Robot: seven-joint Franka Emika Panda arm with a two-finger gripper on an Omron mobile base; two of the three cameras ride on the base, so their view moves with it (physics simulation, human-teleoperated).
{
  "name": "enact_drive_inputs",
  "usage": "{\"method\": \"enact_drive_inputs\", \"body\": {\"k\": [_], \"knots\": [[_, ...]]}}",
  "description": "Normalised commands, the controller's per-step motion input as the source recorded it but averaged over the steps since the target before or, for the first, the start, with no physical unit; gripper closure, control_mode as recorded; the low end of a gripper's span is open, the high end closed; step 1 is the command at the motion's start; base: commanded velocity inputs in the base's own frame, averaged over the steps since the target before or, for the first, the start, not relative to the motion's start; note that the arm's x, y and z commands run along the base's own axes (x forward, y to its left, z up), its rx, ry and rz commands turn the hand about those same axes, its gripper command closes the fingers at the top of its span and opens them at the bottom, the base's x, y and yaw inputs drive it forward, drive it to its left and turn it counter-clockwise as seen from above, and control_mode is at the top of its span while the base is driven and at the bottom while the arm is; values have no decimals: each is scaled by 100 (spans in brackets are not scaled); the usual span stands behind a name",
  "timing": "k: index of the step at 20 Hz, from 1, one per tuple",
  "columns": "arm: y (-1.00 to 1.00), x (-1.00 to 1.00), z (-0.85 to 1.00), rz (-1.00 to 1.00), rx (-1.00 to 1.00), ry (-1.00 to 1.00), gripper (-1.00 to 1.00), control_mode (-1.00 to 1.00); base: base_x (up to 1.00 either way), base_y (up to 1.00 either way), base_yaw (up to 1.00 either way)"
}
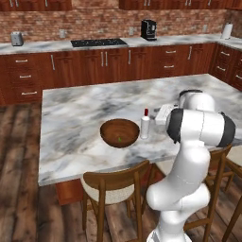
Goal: There is a bowl on the dining counter. Grab a lemon wedge from the fridge and place it in the bowl. Then get the liquor bottle and glass cup from the cabinet and place them next to the bowl.
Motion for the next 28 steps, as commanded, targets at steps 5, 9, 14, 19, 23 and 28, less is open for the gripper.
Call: {"method": "enact_drive_inputs", "body": {"k": [5,9,14,19,23,28], "knots": [[0,-59,100,-9,-3,0,-100,-100,0,0,0],[0,-65,100,-11,-7,1,-100,-100,0,0,0],[10,-78,100,-10,-12,0,-100,-100,0,0,0],[31,-81,98,-9,-12,1,-100,-100,0,0,0],[48,-72,71,-8,-10,0,-100,-100,0,0,0],[30,-51,44,-11,-4,0,-100,-100,0,0,0]]}}
